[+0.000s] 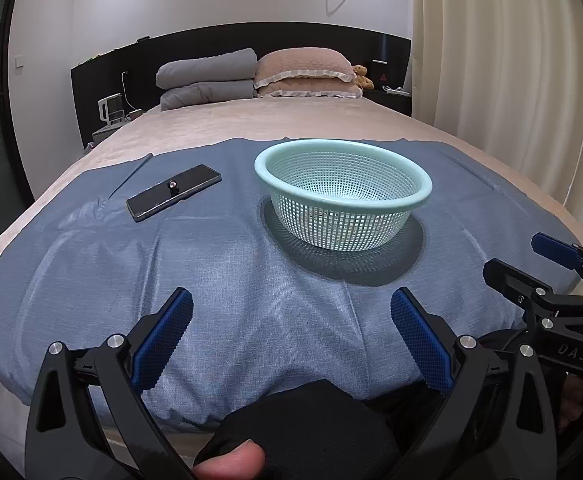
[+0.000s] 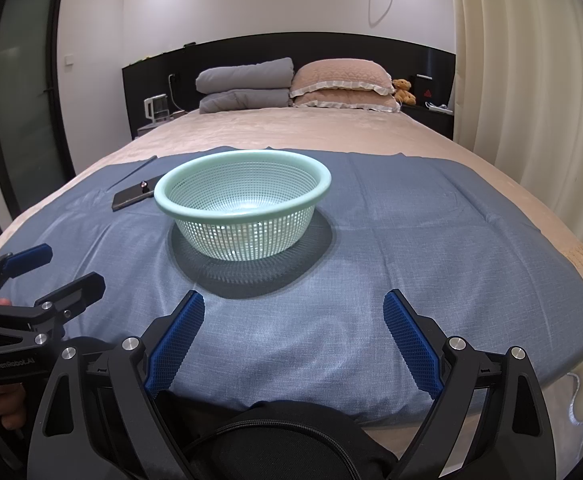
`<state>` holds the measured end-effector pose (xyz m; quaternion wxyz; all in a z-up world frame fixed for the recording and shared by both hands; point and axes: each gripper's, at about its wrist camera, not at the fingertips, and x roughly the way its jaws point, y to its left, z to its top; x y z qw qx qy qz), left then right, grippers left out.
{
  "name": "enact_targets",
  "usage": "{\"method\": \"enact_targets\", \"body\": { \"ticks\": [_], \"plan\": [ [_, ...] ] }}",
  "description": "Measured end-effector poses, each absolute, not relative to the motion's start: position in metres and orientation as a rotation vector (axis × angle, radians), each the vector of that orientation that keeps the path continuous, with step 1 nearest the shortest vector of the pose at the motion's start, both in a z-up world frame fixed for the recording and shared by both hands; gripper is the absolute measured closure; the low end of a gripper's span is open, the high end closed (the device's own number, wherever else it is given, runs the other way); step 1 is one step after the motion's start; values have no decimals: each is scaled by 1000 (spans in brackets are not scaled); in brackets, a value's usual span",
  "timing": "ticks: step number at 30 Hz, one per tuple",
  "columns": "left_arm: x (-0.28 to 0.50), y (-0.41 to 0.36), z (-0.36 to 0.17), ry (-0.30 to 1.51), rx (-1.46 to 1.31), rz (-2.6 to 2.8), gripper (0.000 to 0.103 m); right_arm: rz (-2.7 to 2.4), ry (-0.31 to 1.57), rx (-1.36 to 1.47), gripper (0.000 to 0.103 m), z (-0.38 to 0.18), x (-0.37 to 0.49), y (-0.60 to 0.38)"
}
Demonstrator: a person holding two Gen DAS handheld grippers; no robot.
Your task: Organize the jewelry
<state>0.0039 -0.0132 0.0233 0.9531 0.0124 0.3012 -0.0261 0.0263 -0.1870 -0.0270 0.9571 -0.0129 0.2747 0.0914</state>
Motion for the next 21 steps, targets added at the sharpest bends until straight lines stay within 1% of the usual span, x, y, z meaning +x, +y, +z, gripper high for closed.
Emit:
{"method": "enact_targets", "body": {
  "ticks": [21],
  "plan": [
    [3,-11,22,612,21,-55,6,190,562,-26,16,-28,27,-187]
  ]
}}
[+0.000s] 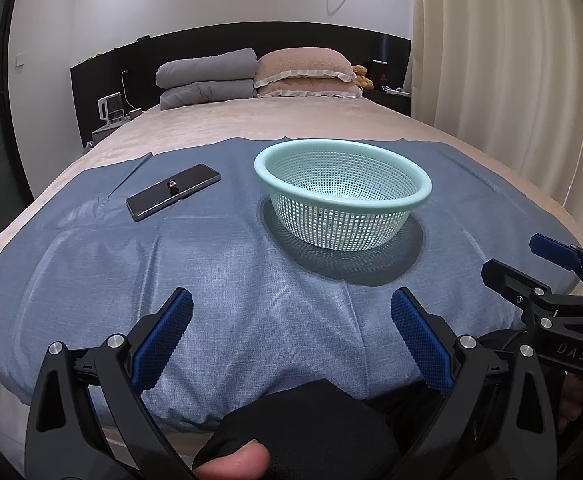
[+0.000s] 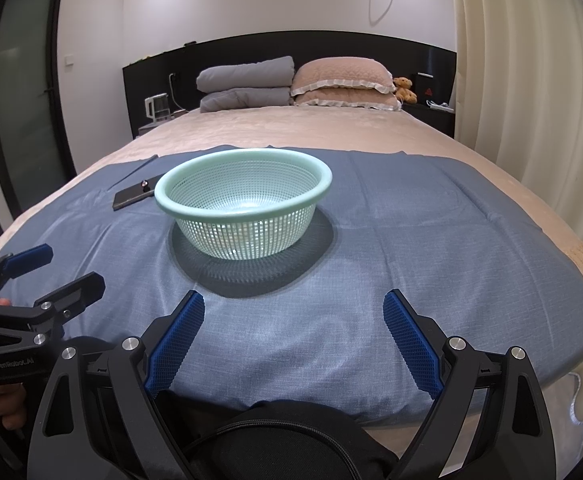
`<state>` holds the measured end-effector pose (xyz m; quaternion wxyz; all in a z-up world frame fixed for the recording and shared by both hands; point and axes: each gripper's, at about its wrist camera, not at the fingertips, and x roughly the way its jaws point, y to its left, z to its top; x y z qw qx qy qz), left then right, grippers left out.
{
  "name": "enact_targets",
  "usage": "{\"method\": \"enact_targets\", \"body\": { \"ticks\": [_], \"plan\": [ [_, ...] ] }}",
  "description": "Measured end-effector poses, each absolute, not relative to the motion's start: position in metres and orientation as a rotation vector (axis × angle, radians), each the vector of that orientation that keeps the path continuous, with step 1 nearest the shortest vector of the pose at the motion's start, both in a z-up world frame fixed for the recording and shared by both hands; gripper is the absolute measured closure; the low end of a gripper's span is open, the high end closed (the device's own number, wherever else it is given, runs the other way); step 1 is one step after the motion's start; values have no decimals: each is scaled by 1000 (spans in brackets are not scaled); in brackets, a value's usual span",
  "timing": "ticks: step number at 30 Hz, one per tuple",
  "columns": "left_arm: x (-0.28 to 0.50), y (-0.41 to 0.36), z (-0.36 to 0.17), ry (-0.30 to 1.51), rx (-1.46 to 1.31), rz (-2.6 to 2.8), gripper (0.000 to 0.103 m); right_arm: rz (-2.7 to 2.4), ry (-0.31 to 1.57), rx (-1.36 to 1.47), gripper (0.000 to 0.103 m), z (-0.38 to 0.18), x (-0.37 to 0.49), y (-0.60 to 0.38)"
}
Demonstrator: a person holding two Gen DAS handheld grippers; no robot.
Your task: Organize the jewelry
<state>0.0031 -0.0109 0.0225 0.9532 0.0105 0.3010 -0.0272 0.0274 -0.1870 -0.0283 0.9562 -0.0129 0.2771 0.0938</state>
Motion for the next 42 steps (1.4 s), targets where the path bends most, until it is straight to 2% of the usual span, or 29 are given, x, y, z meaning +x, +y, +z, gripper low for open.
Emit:
{"method": "enact_targets", "body": {
  "ticks": [42],
  "plan": [
    [5,-3,20,636,-2,11,6,192,565,-24,16,-28,28,-187]
  ]
}}
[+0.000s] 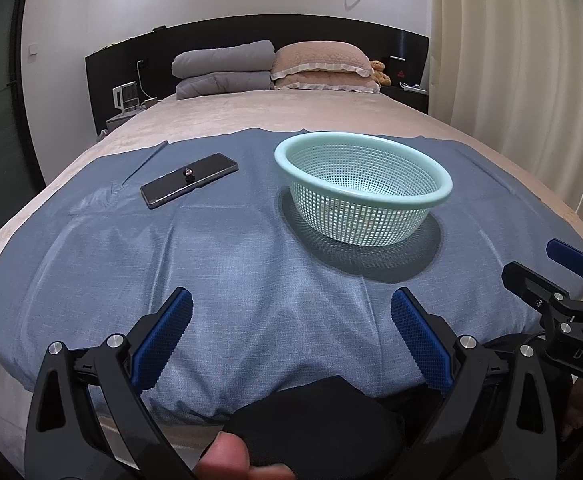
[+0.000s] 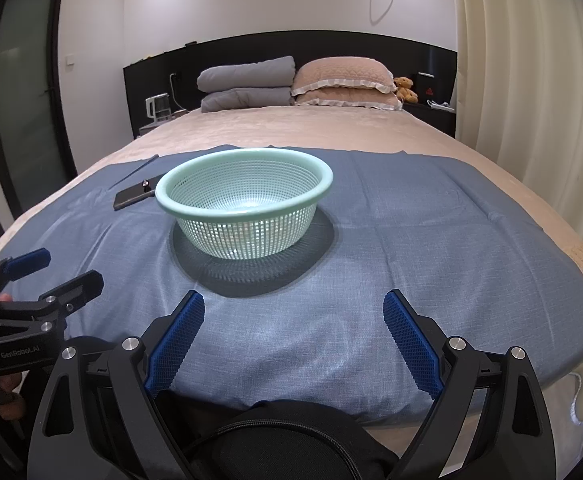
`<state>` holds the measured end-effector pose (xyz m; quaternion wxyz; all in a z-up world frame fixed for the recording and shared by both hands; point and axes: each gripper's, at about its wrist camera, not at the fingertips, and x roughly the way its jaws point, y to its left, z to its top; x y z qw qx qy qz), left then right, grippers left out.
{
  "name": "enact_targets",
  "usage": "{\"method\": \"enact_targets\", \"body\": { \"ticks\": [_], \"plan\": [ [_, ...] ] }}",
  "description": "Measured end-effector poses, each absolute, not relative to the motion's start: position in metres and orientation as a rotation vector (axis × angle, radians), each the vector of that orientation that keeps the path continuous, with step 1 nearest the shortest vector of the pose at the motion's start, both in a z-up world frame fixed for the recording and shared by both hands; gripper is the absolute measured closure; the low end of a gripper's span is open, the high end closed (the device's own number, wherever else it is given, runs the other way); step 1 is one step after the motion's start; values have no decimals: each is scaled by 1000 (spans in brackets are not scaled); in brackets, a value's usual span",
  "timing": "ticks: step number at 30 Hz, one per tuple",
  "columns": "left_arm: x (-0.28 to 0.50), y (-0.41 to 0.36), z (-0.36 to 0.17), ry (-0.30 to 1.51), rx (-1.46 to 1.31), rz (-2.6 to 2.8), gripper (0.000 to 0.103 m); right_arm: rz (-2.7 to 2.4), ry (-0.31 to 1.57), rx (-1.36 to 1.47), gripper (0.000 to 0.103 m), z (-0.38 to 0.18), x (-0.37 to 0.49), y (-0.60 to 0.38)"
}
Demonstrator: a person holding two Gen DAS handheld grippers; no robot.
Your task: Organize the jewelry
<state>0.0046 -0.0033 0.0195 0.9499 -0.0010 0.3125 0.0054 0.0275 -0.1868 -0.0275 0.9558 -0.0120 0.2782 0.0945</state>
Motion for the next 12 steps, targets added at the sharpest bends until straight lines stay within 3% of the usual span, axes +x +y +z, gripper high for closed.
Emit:
{"method": "enact_targets", "body": {
  "ticks": [12],
  "plan": [
    [3,-8,22,625,18,-11,6,193,564,-27,16,-27,29,-188]
  ]
}}
